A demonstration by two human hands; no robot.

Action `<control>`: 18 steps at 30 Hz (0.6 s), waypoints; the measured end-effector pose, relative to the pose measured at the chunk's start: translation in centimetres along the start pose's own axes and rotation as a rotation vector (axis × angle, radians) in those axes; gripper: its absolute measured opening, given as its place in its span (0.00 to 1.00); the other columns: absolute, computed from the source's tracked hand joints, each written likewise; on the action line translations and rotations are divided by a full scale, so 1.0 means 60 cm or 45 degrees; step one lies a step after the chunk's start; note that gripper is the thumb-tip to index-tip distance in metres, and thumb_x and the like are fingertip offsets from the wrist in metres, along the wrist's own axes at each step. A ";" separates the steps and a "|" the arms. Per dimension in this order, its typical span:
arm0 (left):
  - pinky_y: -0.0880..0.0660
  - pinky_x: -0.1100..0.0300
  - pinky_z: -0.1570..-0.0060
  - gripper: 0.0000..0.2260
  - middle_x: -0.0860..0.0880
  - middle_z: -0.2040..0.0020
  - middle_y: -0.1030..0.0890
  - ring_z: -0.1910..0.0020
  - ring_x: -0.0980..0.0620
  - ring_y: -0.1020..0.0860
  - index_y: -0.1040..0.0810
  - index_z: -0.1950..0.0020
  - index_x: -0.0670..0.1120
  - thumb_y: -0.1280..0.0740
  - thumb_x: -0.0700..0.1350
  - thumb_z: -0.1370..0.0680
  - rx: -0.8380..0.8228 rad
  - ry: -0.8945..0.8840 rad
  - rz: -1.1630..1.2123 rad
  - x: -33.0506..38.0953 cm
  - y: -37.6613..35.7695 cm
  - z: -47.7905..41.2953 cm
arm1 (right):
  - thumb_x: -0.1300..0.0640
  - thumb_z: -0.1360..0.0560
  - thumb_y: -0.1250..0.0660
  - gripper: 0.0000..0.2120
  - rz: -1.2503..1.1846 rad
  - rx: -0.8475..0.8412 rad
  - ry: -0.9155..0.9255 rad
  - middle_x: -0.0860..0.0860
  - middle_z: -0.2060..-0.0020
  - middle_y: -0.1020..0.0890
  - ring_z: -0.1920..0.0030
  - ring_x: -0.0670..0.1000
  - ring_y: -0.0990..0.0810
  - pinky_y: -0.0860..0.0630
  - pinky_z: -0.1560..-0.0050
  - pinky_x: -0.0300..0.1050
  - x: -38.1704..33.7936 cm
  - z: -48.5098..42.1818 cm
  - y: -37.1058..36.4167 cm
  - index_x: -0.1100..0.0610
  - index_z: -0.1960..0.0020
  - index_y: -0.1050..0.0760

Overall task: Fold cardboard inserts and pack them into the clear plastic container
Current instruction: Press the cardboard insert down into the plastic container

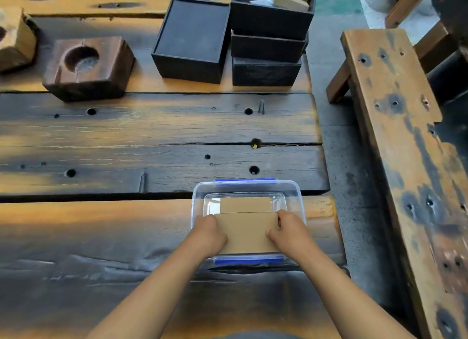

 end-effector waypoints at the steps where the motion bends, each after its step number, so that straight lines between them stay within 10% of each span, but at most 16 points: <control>1: 0.23 0.51 0.42 0.16 0.41 0.39 0.26 0.44 0.42 0.23 0.27 0.36 0.39 0.38 0.40 0.24 -0.002 0.002 -0.001 -0.001 -0.001 -0.001 | 0.57 0.27 0.33 0.09 0.004 -0.003 -0.003 0.55 0.54 0.22 0.56 0.54 0.23 0.31 0.59 0.43 0.000 -0.001 -0.001 0.59 0.49 0.26; 18: 0.22 0.53 0.44 0.16 0.40 0.38 0.27 0.45 0.42 0.22 0.28 0.37 0.40 0.37 0.40 0.25 -0.050 0.056 0.017 -0.004 -0.011 -0.013 | 0.55 0.25 0.34 0.14 0.025 -0.100 -0.067 0.56 0.46 0.23 0.48 0.56 0.22 0.23 0.48 0.49 0.002 -0.010 -0.015 0.59 0.42 0.28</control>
Point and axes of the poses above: each hand's wrist, its own z-axis away from the middle knuckle, its own y-axis out of the back of the hand, x = y × z, the point moved 5 cm from there along -z, towards the middle knuckle
